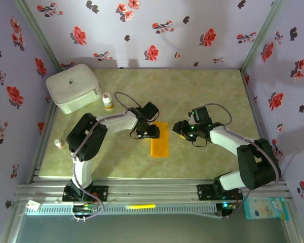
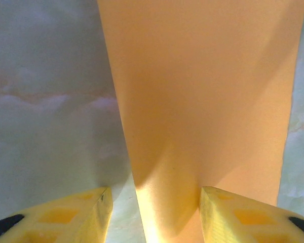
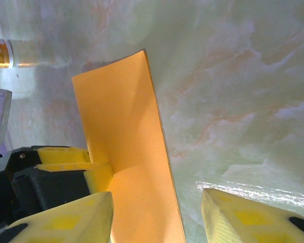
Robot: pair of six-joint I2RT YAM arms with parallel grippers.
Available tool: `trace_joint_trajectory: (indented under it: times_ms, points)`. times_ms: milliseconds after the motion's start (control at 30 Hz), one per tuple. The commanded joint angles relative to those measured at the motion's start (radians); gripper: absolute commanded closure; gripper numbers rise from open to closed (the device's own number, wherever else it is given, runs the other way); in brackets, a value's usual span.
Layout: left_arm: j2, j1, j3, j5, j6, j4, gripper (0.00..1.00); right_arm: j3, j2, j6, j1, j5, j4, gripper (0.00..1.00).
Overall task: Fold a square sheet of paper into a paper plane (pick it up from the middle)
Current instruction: First fold the square sheet of paper in half at the center of the table, then hold the square sheet of paper at the center of the table.
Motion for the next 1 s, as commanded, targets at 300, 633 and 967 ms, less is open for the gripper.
trace_joint_trajectory:
  times_ms: [300, 633, 967]
  points:
    - [0.043, -0.001, -0.016, -0.029, -0.015, 0.016, 0.51, 0.058, 0.116, -0.018, 0.076, -0.016, 0.012, 0.9]
    - [0.044, -0.001, -0.014, -0.029, -0.013, 0.016, 0.51, 0.108, 0.196, 0.004, 0.149, 0.033, 0.022, 1.0]
    - [0.047, 0.0, -0.011, -0.027, -0.009, 0.013, 0.51, 0.121, 0.254, 0.044, 0.181, 0.024, 0.08, 1.0]
